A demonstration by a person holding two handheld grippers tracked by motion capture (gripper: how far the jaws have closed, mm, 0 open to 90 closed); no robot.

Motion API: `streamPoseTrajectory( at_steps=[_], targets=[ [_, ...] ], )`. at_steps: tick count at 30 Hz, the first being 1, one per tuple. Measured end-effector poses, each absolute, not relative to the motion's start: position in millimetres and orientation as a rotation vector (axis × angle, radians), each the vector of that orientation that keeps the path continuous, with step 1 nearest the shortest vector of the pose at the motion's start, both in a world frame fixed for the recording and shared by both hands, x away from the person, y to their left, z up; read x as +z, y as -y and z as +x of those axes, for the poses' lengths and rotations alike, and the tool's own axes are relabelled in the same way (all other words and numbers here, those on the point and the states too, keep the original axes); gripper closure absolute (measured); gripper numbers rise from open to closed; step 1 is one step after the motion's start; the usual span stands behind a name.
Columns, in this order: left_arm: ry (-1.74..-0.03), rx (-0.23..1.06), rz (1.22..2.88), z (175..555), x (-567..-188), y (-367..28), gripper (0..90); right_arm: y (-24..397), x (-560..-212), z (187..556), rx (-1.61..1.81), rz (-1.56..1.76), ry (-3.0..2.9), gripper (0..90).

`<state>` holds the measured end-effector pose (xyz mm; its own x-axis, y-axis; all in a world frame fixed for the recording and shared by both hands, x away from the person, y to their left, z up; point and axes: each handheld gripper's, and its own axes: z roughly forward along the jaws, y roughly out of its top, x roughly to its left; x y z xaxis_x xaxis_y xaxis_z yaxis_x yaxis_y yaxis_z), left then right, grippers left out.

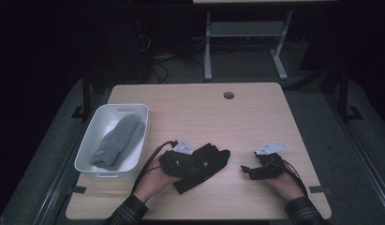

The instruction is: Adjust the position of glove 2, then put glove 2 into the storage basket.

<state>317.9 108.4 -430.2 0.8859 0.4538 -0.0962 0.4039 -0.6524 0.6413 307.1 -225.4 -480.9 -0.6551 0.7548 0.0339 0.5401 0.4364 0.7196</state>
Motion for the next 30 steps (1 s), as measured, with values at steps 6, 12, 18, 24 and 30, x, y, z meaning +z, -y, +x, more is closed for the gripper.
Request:
streamPoseTrajectory(
  at_steps=[6,12,18,24,30],
  targets=[
    [-0.635,0.130,2.365,339,-432,-105,30.7,225,-482,308,1.051,1.119,-2.392,14.6],
    [-0.646,0.103,2.403,350,-444,-102,18.2,225,-482,308,1.051,1.119,-2.392,14.6],
    [-0.633,0.082,2.440,351,-455,-94,15.2,225,-482,308,1.051,1.118,-2.392,14.6],
    [-0.632,0.060,2.418,349,-461,-93,15.7,225,-482,308,1.050,1.118,-2.392,14.6],
    [-0.576,0.054,2.426,344,-459,-93,30.3,225,-482,308,1.051,1.118,-2.392,14.6]
  ],
)
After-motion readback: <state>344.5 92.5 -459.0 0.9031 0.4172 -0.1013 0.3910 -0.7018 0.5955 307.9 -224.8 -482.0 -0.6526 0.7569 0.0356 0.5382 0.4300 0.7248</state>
